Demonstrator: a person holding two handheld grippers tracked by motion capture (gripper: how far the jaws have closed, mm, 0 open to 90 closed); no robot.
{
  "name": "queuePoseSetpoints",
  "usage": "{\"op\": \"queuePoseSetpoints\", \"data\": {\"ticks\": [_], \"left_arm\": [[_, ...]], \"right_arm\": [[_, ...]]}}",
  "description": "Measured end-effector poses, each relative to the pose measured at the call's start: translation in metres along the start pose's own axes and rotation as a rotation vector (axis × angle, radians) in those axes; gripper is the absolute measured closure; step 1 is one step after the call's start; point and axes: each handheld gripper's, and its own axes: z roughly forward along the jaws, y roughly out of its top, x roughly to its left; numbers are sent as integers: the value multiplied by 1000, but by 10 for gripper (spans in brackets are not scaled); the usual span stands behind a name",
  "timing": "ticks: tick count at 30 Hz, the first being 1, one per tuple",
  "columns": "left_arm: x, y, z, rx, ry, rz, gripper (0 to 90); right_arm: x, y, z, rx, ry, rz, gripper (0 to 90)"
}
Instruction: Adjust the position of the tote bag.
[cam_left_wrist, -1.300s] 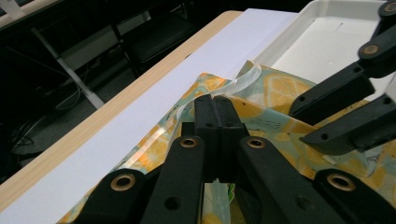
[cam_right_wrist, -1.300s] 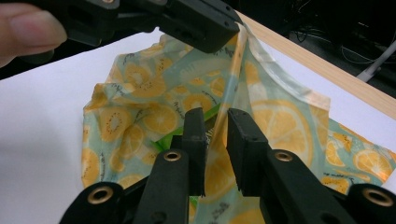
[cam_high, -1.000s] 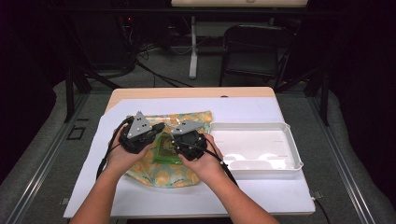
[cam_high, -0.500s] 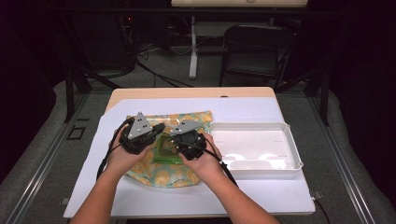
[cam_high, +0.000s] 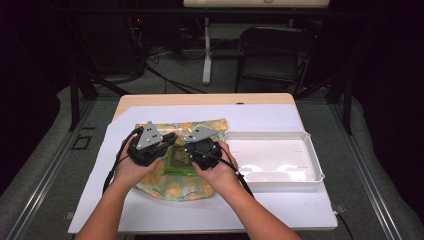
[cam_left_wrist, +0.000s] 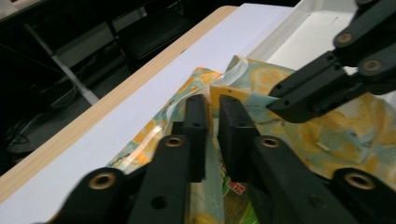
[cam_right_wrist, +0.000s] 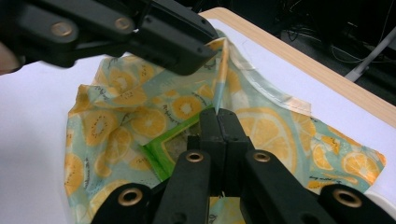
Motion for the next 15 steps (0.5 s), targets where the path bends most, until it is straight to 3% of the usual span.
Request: {"op": "queuePoseSetpoints", "data": {"ticks": [1,3,7,15], "left_arm": [[0,0,-1,-5,5,-7,775],[2,-3,-5,-12,8,-35,686],[7,-8,-11,-17,4,-78,641],[8,-19,-20,5,20,-98,593]], "right_arm": [[-1,0,0,0,-2,-2,900],[-4,2,-1,-8,-7,1,900],[-8,4,-2,-22,-14,3,900],[-15,6,-4,-44,-24,-6,900]]}}
